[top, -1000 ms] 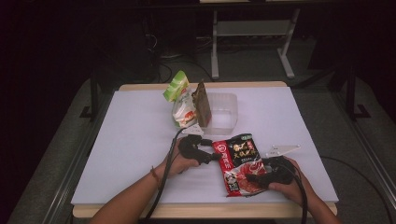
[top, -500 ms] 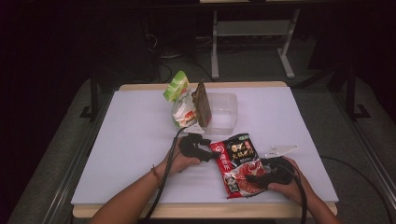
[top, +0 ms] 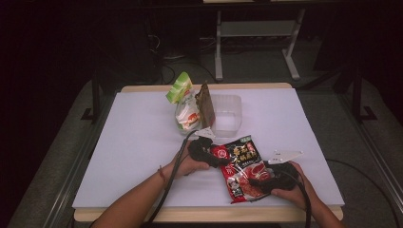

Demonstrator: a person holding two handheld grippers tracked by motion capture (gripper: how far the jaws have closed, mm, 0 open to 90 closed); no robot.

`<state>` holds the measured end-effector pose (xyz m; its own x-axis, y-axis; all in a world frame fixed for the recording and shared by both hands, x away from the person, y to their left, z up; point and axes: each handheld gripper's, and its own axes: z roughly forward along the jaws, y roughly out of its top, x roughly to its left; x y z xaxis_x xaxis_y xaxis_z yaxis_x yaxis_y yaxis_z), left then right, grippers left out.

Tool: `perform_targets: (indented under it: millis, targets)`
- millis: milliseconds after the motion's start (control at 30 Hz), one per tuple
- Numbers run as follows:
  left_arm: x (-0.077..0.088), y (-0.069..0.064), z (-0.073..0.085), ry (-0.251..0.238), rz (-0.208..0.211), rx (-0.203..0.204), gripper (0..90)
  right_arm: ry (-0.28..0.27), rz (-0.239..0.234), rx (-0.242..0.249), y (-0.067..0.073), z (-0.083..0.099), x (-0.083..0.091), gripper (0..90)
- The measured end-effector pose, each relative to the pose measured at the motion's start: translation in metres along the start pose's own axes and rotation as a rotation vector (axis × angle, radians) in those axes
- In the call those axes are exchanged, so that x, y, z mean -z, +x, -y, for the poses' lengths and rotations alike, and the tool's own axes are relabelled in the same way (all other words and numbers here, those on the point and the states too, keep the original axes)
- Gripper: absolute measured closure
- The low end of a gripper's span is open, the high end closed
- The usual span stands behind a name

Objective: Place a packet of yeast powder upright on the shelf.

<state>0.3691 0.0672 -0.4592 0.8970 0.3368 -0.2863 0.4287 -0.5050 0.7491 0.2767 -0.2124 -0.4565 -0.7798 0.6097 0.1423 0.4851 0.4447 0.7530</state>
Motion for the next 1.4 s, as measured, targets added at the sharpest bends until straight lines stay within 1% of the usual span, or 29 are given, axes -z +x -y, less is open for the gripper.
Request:
perform_targets:
  millis: [33, 100, 133, 233, 300, 333, 367, 400, 467, 500, 567, 600, 633, 667, 700, 733, 767, 833, 900, 933, 1033, 1067, 1133, 1200, 1233, 1267, 1300, 1333, 1400]
  targets:
    - [-0.001, -0.002, 0.0, 0.001, -0.004, -0.002, 21.1, -0.006, 0.001, 0.0, 0.0, 0.0, 0.0, 19.1]
    - [0.0, -0.003, 0.0, -0.014, -0.003, 0.002, 23.3, -0.016, 0.0, -0.003, 0.0, 0.001, 0.001, 20.5]
    - [0.001, -0.002, 0.0, -0.028, 0.002, 0.011, 24.7, -0.023, 0.002, -0.002, 0.0, 0.002, 0.001, 21.7]
    - [0.004, -0.002, 0.001, -0.05, 0.017, 0.016, 28.0, -0.044, 0.012, 0.007, 0.0, 0.003, 0.003, 25.2]
    - [0.007, -0.004, 0.0, -0.091, 0.031, 0.023, 28.3, -0.05, 0.013, 0.008, 0.001, 0.003, 0.004, 25.5]
    - [0.009, -0.005, -0.001, -0.108, 0.029, 0.022, 29.7, -0.057, 0.014, 0.008, 0.001, 0.003, 0.004, 26.2]
    - [0.011, -0.006, -0.002, -0.125, 0.032, 0.018, 31.8, -0.074, 0.021, 0.01, 0.0, 0.003, 0.006, 27.6]
    - [0.013, -0.007, -0.002, -0.156, 0.051, 0.027, 31.8, -0.074, 0.021, 0.01, 0.0, 0.003, 0.006, 27.6]
    - [0.017, -0.007, -0.003, -0.198, 0.073, 0.044, 34.5, -0.099, 0.028, 0.009, 0.0, 0.002, 0.007, 29.8]
    - [0.018, -0.007, -0.003, -0.208, 0.082, 0.054, 35.5, -0.109, 0.03, 0.012, 0.001, 0.002, 0.008, 31.5]
    - [0.018, -0.006, -0.002, -0.222, 0.102, 0.068, 34.6, -0.122, 0.034, 0.016, 0.001, 0.002, 0.01, 34.9]
    - [0.017, -0.004, -0.001, -0.228, 0.111, 0.089, 35.9, -0.137, 0.045, 0.024, 0.001, 0.002, 0.012, 42.7]
    - [0.017, -0.003, 0.0, -0.232, 0.119, 0.107, 35.9, -0.137, 0.045, 0.024, 0.001, 0.002, 0.012, 42.7]
    - [0.016, -0.001, 0.0, -0.232, 0.13, 0.125, 36.3, -0.152, 0.052, 0.03, 0.001, 0.002, 0.014, 48.6]
    - [0.014, -0.001, 0.001, -0.226, 0.13, 0.128, 36.0, -0.17, 0.056, 0.036, 0.001, 0.002, 0.017, 55.0]
    - [0.013, -0.002, 0.001, -0.212, 0.124, 0.12, 35.6, -0.183, 0.056, 0.049, 0.001, 0.001, 0.019, 59.1]
    - [0.011, -0.003, 0.001, -0.209, 0.123, 0.117, 34.5, -0.195, 0.059, 0.06, 0.002, 0.0, 0.021, 61.7]
    - [0.01, -0.004, 0.0, -0.203, 0.12, 0.114, 32.9, -0.194, 0.081, 0.086, 0.005, -0.001, 0.021, 64.4]
    - [0.01, -0.003, 0.001, -0.196, 0.12, 0.121, 32.9, -0.205, 0.085, 0.092, 0.006, 0.0, 0.022, 67.6]
    - [0.009, -0.004, 0.0, -0.192, 0.119, 0.12, 31.3, -0.222, 0.083, 0.1, 0.007, -0.001, 0.024, 70.8]
    - [0.008, -0.004, 0.0, -0.179, 0.122, 0.117, 29.6, -0.229, 0.084, 0.11, 0.007, -0.002, 0.025, 72.0]
    - [0.009, -0.003, 0.0, -0.179, 0.12, 0.115, 32.2, -0.231, 0.085, 0.113, 0.008, -0.002, 0.025, 72.4]
    - [0.011, -0.003, 0.0, -0.182, 0.106, 0.103, 40.1, -0.228, 0.086, 0.111, 0.008, -0.002, 0.025, 72.9]
    - [0.015, -0.003, -0.001, -0.191, 0.113, 0.087, 44.8, -0.23, 0.088, 0.111, 0.008, -0.002, 0.024, 73.1]
    - [0.016, -0.002, -0.001, -0.197, 0.119, 0.083, 48.1, -0.234, 0.085, 0.112, 0.007, -0.001, 0.025, 73.4]
    - [0.018, -0.001, -0.002, -0.208, 0.134, 0.088, 49.5, -0.241, 0.081, 0.111, 0.007, -0.001, 0.025, 73.9]
    - [0.018, -0.001, -0.002, -0.219, 0.145, 0.1, 48.9, -0.248, 0.078, 0.112, 0.007, -0.001, 0.026, 74.7]
    - [0.018, 0.0, -0.001, -0.217, 0.145, 0.112, 47.3, -0.262, 0.078, 0.121, 0.008, -0.002, 0.027, 76.3]
    - [0.014, -0.002, -0.002, -0.204, 0.143, 0.101, 40.7, -0.278, 0.086, 0.155, 0.013, -0.004, 0.03, 77.6]
